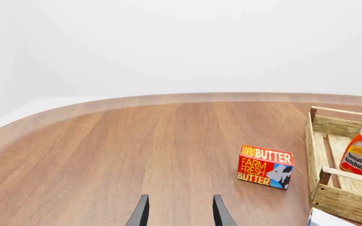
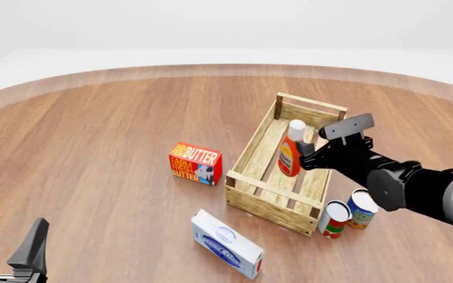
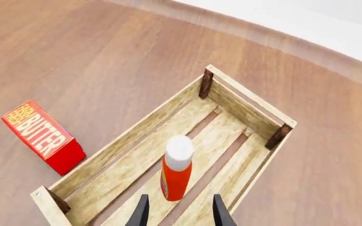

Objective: Pick up the ketchup, and put it in the wooden tray.

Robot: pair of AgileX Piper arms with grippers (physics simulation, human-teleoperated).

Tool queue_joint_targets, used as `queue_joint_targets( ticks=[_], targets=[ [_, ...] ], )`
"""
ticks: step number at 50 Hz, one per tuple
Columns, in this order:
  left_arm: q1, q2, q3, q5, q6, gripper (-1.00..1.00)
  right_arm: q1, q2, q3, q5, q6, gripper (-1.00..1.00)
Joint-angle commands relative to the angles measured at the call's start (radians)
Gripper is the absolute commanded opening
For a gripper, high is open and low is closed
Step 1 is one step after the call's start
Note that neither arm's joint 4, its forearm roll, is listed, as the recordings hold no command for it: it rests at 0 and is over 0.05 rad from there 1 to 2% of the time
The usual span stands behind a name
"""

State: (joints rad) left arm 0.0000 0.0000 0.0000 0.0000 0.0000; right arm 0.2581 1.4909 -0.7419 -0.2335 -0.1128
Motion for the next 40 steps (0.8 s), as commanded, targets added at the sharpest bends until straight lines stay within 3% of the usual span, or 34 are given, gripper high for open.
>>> queue_joint_targets(
  ticks=[1, 14, 27, 40],
  targets=[
    [0.0, 0.0, 0.0, 0.0, 0.0, 1.0, -0.007, -0.124, 0.115, -0.008, 0.01, 1.0],
    [0.0, 0.0, 0.0, 0.0, 0.0, 1.0, -0.039, -0.313, 0.319, -0.043, 0.018, 1.0],
    [0.0, 0.0, 0.0, 0.0, 0.0, 1.0, -0.059, -0.513, 0.487, -0.018, 0.037, 1.0],
    [0.0, 0.0, 0.0, 0.0, 0.0, 1.0, -0.088, -0.802, 0.621, 0.115, 0.054, 1.0]
  ],
)
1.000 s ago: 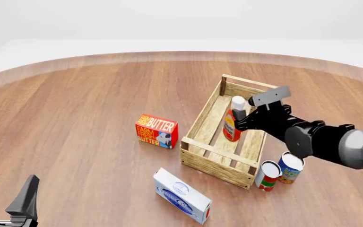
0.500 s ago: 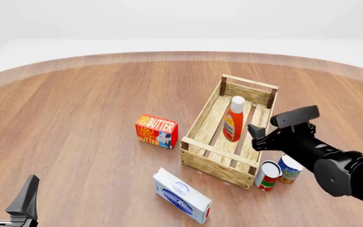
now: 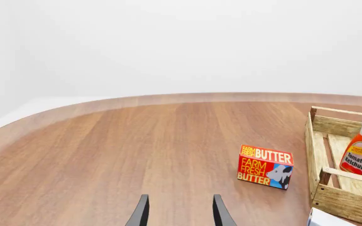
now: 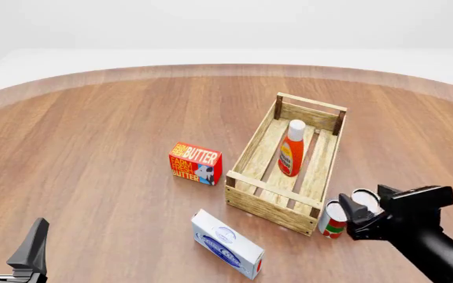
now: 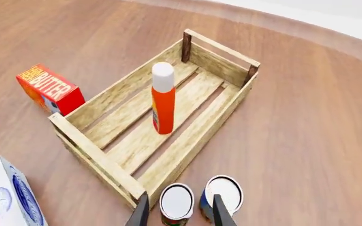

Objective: Pick up the ketchup, and put it in the wooden tray.

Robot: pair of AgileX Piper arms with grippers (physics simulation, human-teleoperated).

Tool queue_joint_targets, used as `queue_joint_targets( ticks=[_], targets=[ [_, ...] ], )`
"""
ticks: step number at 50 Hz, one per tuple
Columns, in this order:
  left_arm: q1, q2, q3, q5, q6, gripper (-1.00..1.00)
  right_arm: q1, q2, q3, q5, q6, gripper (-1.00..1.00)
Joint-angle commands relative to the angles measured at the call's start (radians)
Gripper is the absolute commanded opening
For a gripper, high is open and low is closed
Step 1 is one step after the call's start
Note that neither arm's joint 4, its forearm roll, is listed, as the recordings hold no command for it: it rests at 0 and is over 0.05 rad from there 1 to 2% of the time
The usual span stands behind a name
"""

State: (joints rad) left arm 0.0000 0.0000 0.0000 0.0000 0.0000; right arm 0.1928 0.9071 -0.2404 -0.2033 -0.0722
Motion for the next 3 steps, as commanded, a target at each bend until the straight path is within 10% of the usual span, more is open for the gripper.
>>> queue_joint_targets(
  ticks=[1, 3],
  targets=[
    [0.0, 0.0, 0.0, 0.0, 0.0, 1.0, -0.023, -0.222, 0.119, 0.088, 0.013, 1.0],
    [0.0, 0.0, 0.0, 0.0, 0.0, 1.0, -0.032, -0.291, 0.141, 0.133, 0.017, 1.0]
  ],
)
